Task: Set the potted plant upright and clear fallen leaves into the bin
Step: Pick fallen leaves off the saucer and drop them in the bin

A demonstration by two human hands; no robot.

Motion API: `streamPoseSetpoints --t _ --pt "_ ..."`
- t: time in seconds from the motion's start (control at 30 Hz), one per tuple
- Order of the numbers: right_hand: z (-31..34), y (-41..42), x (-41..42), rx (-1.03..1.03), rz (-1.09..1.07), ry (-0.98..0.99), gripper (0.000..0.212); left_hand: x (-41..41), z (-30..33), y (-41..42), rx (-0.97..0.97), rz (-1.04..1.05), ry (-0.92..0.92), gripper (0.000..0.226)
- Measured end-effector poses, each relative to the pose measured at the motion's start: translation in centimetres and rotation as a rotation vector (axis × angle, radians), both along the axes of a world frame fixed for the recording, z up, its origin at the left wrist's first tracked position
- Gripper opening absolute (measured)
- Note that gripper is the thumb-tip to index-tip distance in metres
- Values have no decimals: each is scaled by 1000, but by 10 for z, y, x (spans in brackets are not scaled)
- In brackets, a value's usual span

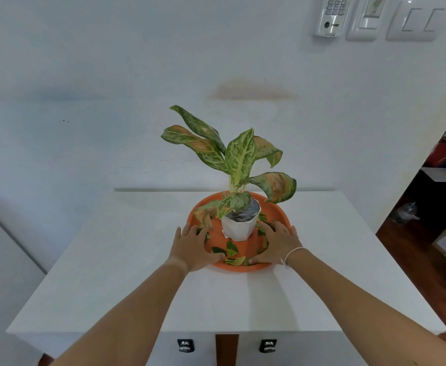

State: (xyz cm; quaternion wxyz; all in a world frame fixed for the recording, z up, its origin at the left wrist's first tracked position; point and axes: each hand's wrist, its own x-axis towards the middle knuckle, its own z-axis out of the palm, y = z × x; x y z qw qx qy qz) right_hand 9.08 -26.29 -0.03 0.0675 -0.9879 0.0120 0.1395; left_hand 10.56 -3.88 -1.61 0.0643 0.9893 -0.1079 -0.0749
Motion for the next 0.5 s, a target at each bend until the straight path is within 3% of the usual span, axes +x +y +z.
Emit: streamPoseSetpoints --t 0.17,0.33,0.5 --pt "-2 2 4 -40 -30 55 112 3 -5 -9 74 22 57 96" --pt "-1 5 1 -15 -31 60 103 3 -4 -12 26 20 39 74" --pt "1 14 -1 0 -17 94 78 -1 1 -16 -113 8 40 48"
